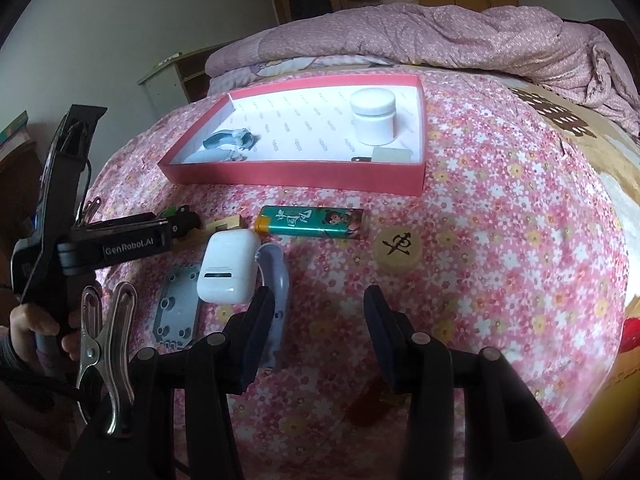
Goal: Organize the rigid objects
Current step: 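Move the left tool to the green-and-black toy figure and close on it, then lift the toy figure with the left tool while the right tool grasps the beige wooden piece, then carry the toy figure and wooden piece over the tray with both tools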
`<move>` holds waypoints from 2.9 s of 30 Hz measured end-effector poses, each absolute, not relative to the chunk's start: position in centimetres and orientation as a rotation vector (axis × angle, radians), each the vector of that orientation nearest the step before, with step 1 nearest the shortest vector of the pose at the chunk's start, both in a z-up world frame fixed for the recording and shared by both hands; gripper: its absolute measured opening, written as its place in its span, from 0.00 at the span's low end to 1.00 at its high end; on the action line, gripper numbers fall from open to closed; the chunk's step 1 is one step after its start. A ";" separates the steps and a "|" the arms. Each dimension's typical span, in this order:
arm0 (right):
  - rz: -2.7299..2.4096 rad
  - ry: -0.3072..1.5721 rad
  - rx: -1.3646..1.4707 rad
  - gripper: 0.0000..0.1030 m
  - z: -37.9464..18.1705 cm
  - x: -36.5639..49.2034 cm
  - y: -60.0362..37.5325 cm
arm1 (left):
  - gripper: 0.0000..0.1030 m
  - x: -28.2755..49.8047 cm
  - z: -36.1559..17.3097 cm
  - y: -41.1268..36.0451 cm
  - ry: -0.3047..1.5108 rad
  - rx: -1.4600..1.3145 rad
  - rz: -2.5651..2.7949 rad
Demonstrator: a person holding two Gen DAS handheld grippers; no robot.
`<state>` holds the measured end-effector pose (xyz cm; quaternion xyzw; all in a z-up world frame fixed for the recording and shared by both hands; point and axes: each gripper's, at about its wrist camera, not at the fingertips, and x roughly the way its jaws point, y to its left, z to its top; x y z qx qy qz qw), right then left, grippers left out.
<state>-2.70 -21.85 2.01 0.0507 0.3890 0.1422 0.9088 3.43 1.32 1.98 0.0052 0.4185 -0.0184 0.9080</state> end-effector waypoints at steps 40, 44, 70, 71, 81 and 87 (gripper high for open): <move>0.378 0.861 -0.206 0.82 2.1 2.9 -8.6 | 0.51 -2.5 1.5 10.4 0.770 -0.138 -0.143; 0.367 0.888 -0.198 0.82 1.3 3.5 -8.6 | 0.51 -2.5 1.3 10.2 0.767 -0.145 -0.151; 0.331 0.796 -0.080 0.76 1.7 2.5 -8.9 | 0.51 -2.6 1.6 9.6 0.771 -0.122 -0.136; 0.339 0.793 -0.067 0.76 1.8 2.2 -9.2 | 0.51 -2.6 1.7 9.6 0.769 -0.119 -0.137; 0.353 0.743 0.050 0.76 4.1 1.2 -12.4 | 0.51 -2.2 3.8 8.3 0.743 -0.103 -0.165; 0.329 0.702 0.094 0.76 5.4 1.0 -14.3 | 0.51 -0.8 5.3 6.8 0.730 -0.082 -0.197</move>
